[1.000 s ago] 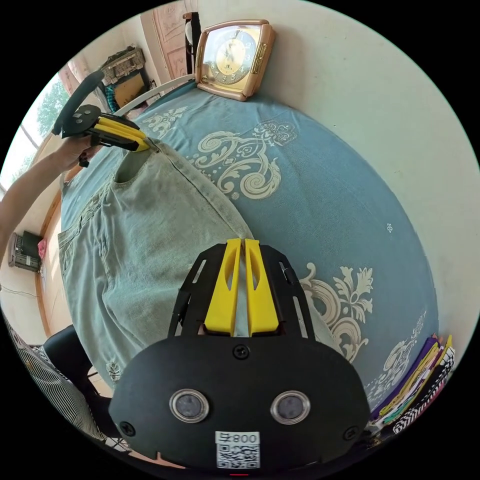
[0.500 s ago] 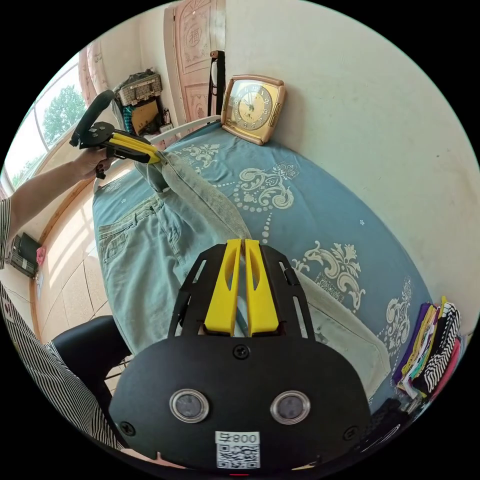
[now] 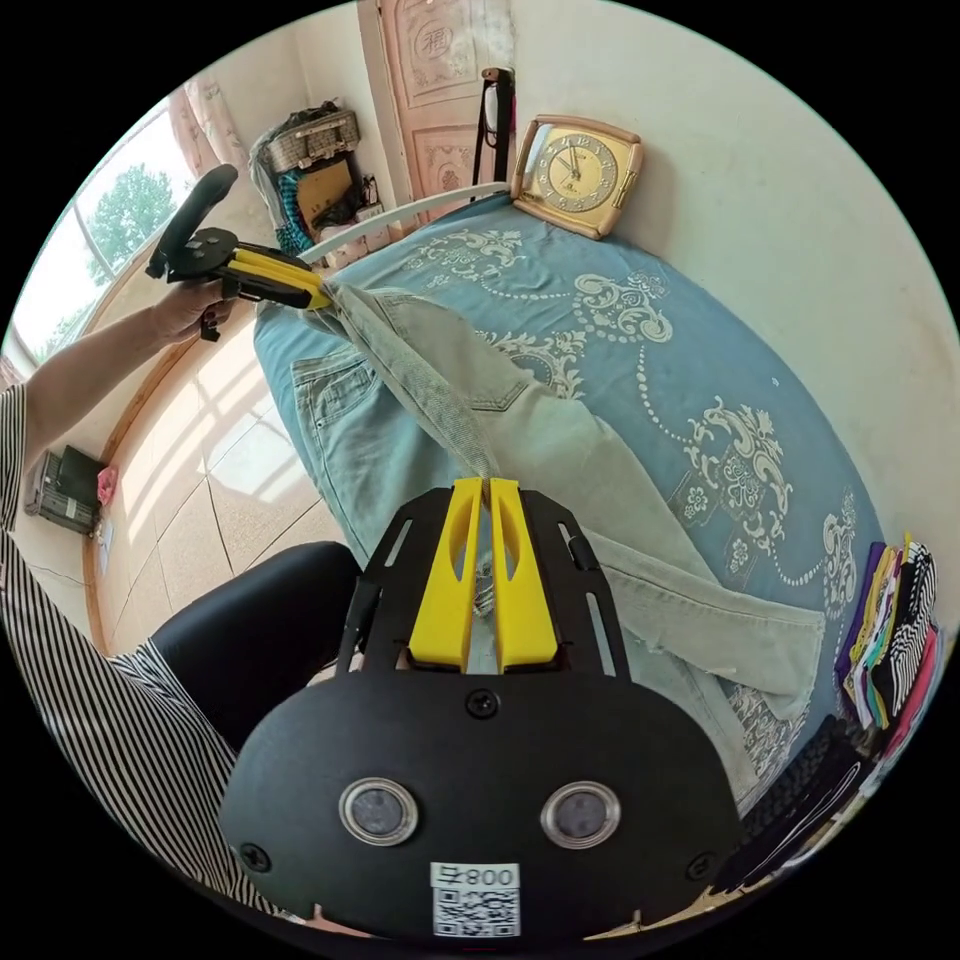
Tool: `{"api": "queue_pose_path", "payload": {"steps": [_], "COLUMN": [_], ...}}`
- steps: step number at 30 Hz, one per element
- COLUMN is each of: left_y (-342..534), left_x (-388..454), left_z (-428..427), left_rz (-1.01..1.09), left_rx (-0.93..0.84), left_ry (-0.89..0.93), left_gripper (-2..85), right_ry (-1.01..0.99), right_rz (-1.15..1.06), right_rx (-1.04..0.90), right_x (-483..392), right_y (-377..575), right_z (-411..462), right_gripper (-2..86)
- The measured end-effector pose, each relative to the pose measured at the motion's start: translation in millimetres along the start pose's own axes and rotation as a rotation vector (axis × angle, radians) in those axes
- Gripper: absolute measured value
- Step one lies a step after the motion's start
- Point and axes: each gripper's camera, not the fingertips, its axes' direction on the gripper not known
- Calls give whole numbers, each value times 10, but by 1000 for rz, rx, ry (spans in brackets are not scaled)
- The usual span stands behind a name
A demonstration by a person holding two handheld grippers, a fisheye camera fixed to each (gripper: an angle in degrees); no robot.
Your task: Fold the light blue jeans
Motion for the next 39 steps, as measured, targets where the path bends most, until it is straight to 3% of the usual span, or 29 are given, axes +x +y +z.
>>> {"api": "queue_pose_path", "payload": {"steps": [23, 39], "left_y": [715, 635], "left_x": [450, 383], "left_z": [1477, 1971], "left_rz": [31, 22], "left_rx": [-185, -183], "left_ry": [-47, -86], "left_gripper": [12, 15], "right_ry": [31, -23], "right_rz": [-60, -18], "right_rx": [-230, -204], "right_x": [-293, 109], "right_y": [833, 1161], "right_z": [1186, 1384], "right_gripper": [14, 15]}}
